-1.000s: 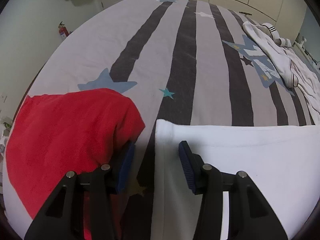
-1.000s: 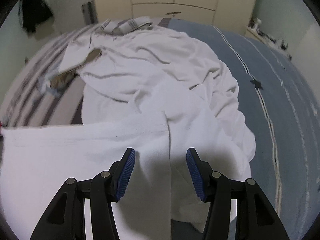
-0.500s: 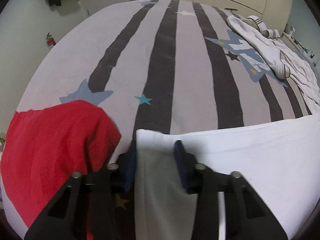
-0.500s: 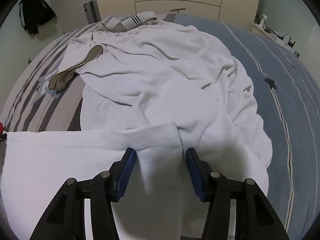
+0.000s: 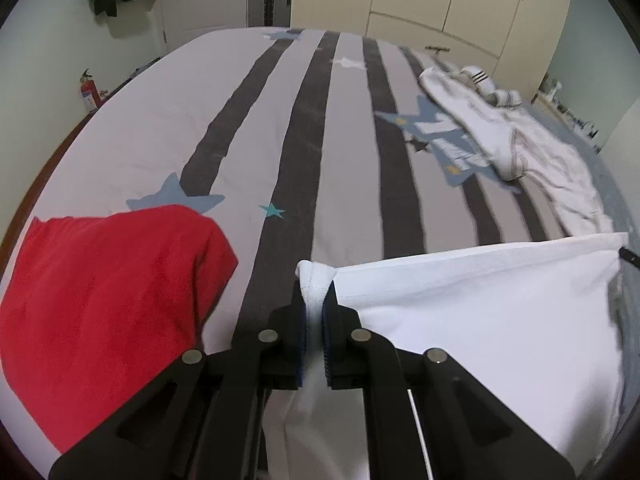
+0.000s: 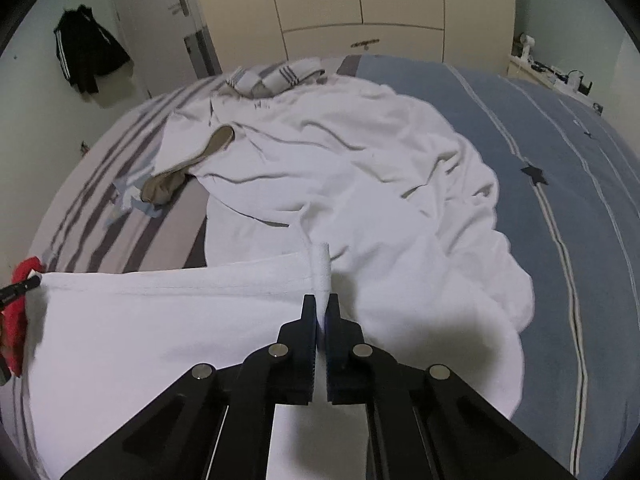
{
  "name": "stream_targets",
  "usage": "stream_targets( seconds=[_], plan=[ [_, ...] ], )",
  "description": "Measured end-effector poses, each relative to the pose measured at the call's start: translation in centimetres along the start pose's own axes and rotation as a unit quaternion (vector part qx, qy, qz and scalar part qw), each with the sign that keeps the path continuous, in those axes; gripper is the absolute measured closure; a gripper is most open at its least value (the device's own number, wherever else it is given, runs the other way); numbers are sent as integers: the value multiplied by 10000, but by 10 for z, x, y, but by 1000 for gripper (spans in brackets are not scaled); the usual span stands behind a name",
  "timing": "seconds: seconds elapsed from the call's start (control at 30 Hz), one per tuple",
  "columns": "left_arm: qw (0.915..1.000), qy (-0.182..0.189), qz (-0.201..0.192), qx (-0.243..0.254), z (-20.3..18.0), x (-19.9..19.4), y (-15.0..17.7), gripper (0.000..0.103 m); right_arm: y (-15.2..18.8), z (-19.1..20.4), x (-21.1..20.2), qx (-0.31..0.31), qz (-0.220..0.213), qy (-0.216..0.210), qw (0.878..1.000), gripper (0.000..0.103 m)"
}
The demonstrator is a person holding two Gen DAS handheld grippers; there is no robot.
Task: Fold clothes
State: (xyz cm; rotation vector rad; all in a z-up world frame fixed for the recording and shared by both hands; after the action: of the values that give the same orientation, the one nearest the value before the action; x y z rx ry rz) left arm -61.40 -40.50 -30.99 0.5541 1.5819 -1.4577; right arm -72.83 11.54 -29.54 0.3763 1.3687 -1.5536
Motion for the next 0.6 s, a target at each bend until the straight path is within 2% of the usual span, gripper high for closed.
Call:
stream_targets(
  seconds=[0.23, 0.3, 0.4, 0.5, 0.57, 0.6],
  plan=[
    [9987, 400, -265, -140, 8, -76, 33, 98, 29, -3, -43, -102, -18, -19, 9999, 103],
    [9990, 401, -194, 54, 4, -82, 47, 98, 37, -5, -55, -133, -21, -22, 9999, 103],
    [9992, 390, -40, 73, 3, -79, 55, 98, 50, -6, -74, -179, -24, -28, 9998, 103],
    [9993, 376, -37, 7, 4, -82, 61, 98, 48, -6, -51, -173, 276, 47, 9995, 97],
    [9994, 355, -4, 26, 2, -80, 64, 98, 40, -5, -35, -195, 256, 144, 9994, 79],
    [9994, 347, 13, 53, 1, -79, 65, 98, 35, -6, -28, -185, 220, 170, 9994, 76]
  ],
)
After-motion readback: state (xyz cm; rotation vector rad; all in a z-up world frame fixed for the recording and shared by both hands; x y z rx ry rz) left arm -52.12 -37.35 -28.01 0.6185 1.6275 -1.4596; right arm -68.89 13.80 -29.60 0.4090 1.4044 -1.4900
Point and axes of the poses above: each gripper's, at about its wrist camera, not at the fingertips, and x roughly the way its jaws point, z to its left, y to its underside, the point moved 1 cm from there along x, roughly the way its jaws point, and after that the axes turned 13 degrees about -y, right-handed, at the moved point
